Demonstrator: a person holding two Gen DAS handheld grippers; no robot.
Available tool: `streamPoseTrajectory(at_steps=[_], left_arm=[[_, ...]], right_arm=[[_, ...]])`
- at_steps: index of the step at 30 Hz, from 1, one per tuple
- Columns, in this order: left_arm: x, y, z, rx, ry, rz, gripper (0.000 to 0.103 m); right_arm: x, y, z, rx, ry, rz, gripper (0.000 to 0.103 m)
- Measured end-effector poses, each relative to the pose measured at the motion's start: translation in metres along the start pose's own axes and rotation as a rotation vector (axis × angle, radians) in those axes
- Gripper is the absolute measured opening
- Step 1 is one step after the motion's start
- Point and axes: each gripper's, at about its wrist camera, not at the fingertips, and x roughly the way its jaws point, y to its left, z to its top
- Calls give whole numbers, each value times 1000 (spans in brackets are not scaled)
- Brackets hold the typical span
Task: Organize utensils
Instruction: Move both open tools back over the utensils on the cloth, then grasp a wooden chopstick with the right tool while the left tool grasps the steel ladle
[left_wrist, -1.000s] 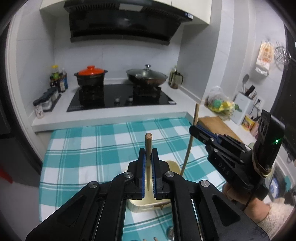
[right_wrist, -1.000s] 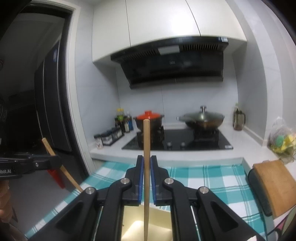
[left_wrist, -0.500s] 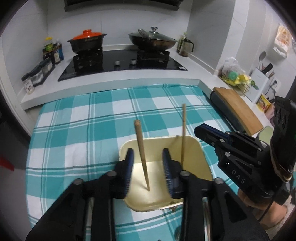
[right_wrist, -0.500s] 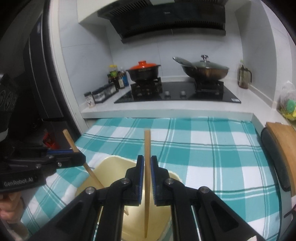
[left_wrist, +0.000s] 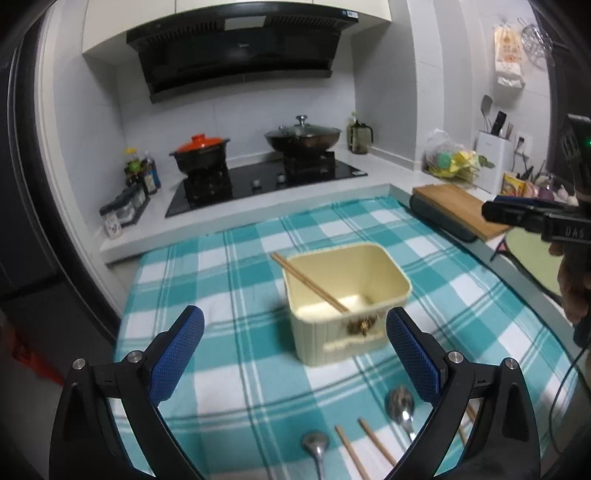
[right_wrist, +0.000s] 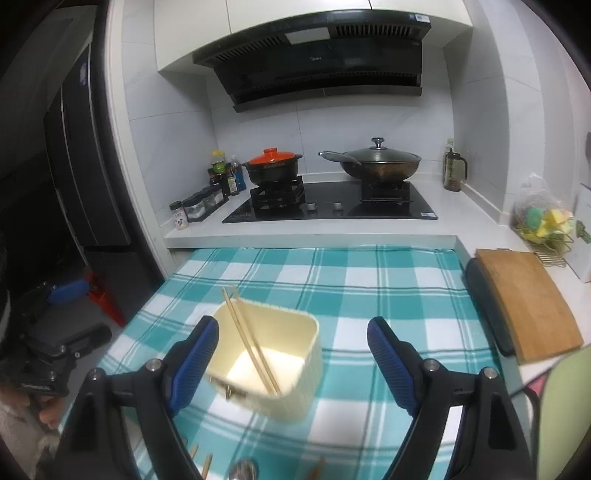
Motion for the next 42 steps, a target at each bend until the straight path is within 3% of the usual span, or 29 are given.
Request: streamPoseTrajectory(at_steps=[4, 6, 9, 12, 16, 22, 27, 29, 31, 34, 42], left_arm=[[-12, 10, -66, -115, 168, -94, 99], [-21, 11, -98, -157, 217, -100, 100], [-43, 4, -136, -168, 204, -23, 102], [-61, 0, -162, -218, 180, -6, 102], [-69, -8, -190, -300, 165, -1, 102], [-62, -27, -222, -278, 198, 18, 102], [-60, -33, -236, -291, 198, 33, 102], [-63, -34, -240, -292, 188, 44, 102], [-63, -35, -243, -285, 190, 52, 102], [-63, -37, -245, -272, 194, 62, 102], [-57, -36, -249, -264, 202, 83, 102]], right_arm=[[-47, -8, -35, 15, 11, -3, 85], [-68, -11, -57, 7, 13, -28, 85], [-100, -11, -91, -17, -23, -99, 85], [-125, -10, -131, -32, -57, -199, 85], [-132, -16, -196, 54, 9, -253, 85], [-133, -17, -273, 125, 61, -301, 85], [-133, -15, -295, 125, 72, -312, 84], [-132, -13, -301, 138, 73, -312, 80], [-129, -11, -305, 142, 83, -305, 68], [-126, -8, -310, 155, 95, -291, 60], [-116, 0, -315, 153, 128, -271, 53]])
